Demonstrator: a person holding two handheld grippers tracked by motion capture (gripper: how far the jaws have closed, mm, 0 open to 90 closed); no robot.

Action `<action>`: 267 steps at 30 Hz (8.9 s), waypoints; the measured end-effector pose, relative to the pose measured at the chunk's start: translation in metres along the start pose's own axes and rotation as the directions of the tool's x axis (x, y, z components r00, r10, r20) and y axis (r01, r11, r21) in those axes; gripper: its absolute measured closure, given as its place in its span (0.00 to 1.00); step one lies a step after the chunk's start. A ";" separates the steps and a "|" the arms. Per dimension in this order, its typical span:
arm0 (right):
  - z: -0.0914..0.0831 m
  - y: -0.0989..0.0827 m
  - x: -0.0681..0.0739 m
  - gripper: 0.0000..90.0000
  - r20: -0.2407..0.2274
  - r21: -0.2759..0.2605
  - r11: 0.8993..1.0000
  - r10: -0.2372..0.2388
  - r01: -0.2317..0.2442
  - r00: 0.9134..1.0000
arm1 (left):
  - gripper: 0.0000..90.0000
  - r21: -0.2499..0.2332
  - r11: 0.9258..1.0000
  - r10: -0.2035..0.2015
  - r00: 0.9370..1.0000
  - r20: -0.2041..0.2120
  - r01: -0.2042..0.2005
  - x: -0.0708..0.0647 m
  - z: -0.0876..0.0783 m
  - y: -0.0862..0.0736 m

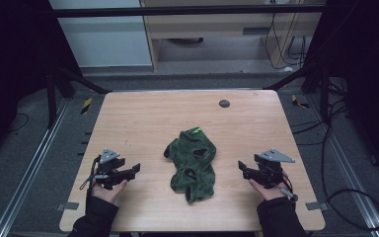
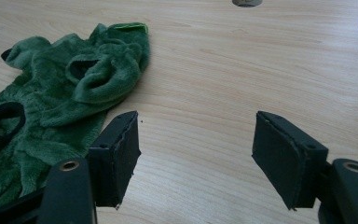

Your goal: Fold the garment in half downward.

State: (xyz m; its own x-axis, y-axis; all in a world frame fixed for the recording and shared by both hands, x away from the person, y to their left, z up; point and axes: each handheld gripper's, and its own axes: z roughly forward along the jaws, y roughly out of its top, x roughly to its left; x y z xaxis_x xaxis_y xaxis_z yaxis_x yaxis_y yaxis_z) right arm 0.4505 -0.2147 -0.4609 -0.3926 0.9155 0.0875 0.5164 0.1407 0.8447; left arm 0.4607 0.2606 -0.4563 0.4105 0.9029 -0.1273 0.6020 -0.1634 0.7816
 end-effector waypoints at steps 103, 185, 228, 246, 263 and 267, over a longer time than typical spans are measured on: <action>0.145 0.067 0.031 0.58 -0.109 0.176 0.984 -0.024 0.043 0.994 | 0.65 0.137 0.986 0.085 0.991 0.106 -0.100 -0.048 0.155 0.079; 0.078 0.082 0.054 0.96 -0.233 0.077 0.988 -0.113 0.134 0.966 | 0.95 0.021 0.979 0.200 0.971 0.133 -0.204 -0.091 0.066 0.087; 0.030 0.035 0.075 0.96 -0.330 0.062 0.981 -0.156 0.186 0.931 | 0.94 0.074 0.965 0.229 0.946 0.231 -0.252 -0.103 0.029 0.034; 0.019 0.012 0.082 0.96 -0.380 0.094 0.978 -0.138 0.186 0.915 | 0.94 0.115 0.954 0.239 0.936 0.260 -0.275 -0.107 0.020 0.014; 0.019 -0.007 0.082 0.95 -0.402 0.141 0.974 -0.106 0.176 0.910 | 0.94 0.182 0.939 0.234 0.931 0.280 -0.291 -0.110 0.025 -0.004; 0.021 -0.010 0.081 0.94 -0.401 0.159 0.971 -0.100 0.177 0.910 | 0.94 0.195 0.935 0.233 0.929 0.289 -0.295 -0.111 0.027 -0.007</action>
State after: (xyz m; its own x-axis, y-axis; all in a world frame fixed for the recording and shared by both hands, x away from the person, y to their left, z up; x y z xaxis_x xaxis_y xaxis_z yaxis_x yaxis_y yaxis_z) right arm 0.4293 -0.1339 -0.4732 -0.7146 0.6682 0.2070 0.5531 0.3586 0.7520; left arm 0.4291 0.1509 -0.4640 0.7192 0.6857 -0.1121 0.5752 -0.4970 0.6497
